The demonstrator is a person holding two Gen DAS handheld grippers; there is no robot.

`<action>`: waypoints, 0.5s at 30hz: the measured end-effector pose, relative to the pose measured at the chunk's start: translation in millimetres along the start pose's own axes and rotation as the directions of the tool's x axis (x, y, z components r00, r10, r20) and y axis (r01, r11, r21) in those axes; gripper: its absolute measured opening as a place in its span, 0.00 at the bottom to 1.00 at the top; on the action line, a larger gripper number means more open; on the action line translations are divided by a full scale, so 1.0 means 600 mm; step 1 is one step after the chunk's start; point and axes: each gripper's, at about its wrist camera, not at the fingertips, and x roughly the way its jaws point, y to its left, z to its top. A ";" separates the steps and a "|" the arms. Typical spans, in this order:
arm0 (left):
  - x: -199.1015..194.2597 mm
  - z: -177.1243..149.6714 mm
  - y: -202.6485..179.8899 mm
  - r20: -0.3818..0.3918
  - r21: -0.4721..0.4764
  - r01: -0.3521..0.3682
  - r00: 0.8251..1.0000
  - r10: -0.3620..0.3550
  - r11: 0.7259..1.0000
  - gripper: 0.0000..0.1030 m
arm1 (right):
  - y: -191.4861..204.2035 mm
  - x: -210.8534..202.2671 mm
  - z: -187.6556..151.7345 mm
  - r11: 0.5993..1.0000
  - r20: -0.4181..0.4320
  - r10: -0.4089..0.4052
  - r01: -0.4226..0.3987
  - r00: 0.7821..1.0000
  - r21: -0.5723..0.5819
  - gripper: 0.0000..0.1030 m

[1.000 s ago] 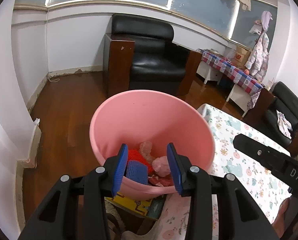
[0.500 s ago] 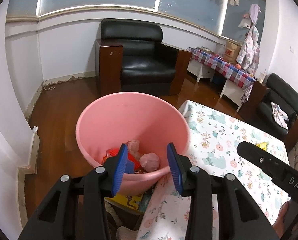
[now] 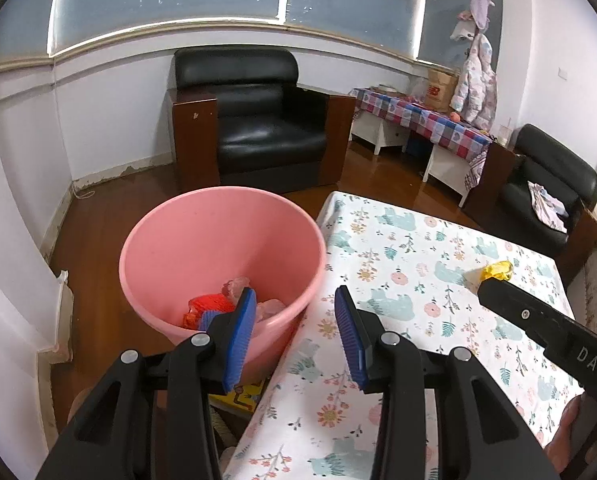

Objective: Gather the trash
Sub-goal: 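Move both tools back over the table toward the yellow bag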

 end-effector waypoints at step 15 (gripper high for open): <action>0.011 -0.006 -0.056 -0.039 0.035 0.064 0.997 -0.063 0.997 0.39 | -0.098 -0.046 -0.030 0.990 0.019 -0.107 0.105 0.994 0.090 0.29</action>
